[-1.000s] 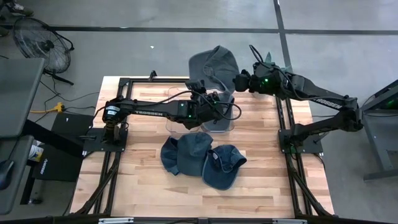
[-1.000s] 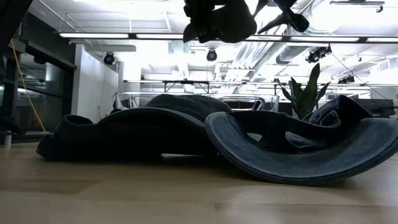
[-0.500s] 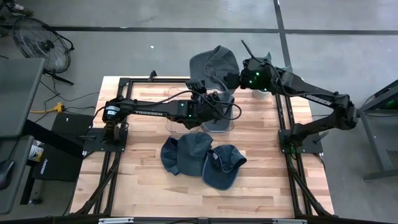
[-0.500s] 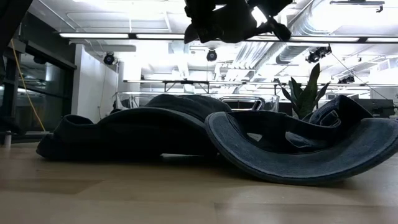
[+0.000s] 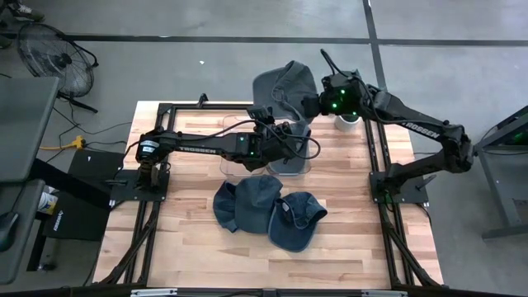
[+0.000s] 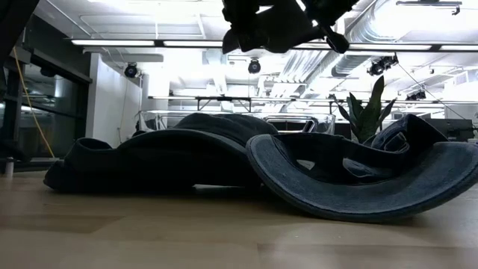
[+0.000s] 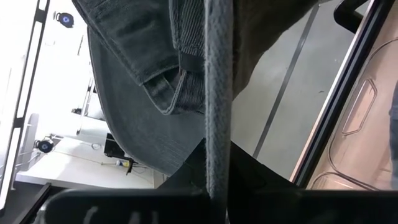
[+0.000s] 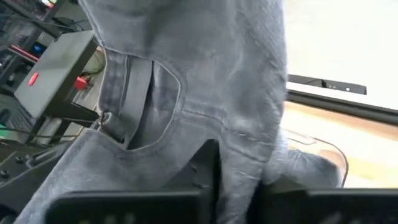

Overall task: Pick & Place hat
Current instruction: Put the gray cap into the right transparent bin

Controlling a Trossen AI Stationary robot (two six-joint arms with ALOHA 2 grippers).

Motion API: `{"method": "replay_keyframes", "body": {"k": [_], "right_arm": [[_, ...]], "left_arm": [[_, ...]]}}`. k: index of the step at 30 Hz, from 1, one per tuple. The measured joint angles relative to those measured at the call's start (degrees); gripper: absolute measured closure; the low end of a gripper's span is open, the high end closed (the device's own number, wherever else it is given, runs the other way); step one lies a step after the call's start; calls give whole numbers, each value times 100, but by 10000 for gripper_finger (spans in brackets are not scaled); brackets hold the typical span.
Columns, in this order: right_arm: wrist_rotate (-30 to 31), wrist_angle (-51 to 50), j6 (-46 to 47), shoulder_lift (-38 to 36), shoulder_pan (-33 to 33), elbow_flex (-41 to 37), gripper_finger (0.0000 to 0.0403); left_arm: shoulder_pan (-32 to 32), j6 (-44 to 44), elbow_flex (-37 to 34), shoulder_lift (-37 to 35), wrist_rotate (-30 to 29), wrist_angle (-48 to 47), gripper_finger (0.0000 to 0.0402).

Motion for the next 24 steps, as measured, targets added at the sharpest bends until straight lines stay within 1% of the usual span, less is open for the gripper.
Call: {"method": "replay_keyframes", "body": {"k": [1, 3, 5, 11, 16, 19, 24], "right_arm": [[-17, 6, -52, 0, -12, 0, 394], [-104, 9, -58, 0, -57, 0, 389], [-156, 16, -99, 0, -79, 0, 395], [-158, 18, -271, 0, -79, 0, 400], [-147, 13, -325, 0, -79, 0, 401], [-123, 13, -391, 0, -84, 0, 402], [-90, 13, -448, 0, -148, 0, 402]], "left_arm": [[0, 1, 0, 0, 6, 0, 386], [0, 0, 0, 0, 28, 0, 381], [-1, 1, 0, 0, 32, -2, 378], [0, 47, 0, 0, 63, -1, 375], [0, 261, 0, 0, 557, -4, 365], [-2, 238, 0, 0, 663, 0, 337], [-2, 136, 0, 0, 514, -1, 255]]}}
